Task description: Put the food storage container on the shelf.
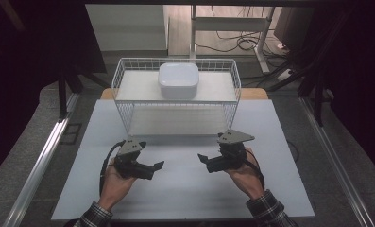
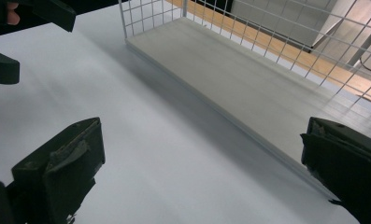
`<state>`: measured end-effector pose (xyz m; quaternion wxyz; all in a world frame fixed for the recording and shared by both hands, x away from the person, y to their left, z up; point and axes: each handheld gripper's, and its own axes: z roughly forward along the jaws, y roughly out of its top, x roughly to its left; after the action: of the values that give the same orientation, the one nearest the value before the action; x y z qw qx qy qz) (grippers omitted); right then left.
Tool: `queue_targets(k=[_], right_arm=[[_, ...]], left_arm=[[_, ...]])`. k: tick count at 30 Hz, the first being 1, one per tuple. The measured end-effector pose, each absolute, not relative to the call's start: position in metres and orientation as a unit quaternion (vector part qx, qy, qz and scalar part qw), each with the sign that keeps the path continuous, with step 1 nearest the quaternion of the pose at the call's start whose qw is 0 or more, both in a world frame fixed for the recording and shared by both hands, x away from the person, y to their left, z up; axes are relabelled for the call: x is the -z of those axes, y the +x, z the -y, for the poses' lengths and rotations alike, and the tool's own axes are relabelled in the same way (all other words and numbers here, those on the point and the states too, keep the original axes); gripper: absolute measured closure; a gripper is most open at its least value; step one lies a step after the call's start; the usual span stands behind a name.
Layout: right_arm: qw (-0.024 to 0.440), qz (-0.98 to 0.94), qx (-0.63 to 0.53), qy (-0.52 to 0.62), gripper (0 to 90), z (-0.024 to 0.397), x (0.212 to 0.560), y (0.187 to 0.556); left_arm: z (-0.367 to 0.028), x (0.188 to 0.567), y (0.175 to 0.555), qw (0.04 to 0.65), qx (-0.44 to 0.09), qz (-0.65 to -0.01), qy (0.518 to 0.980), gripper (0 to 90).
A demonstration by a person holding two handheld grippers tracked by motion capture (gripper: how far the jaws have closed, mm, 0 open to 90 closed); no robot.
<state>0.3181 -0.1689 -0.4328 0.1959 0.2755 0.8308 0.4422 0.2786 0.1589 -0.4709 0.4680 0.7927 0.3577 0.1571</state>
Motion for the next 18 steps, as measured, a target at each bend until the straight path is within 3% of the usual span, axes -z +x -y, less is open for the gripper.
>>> queue_targets(k=[18], right_arm=[[0.198, -0.830, -0.437, 0.284, 0.0, 0.189, 0.438, 0.298]], left_arm=[[-0.179, 0.484, 0.258, 0.464, -0.156, -0.377, 0.786, 3.2]])
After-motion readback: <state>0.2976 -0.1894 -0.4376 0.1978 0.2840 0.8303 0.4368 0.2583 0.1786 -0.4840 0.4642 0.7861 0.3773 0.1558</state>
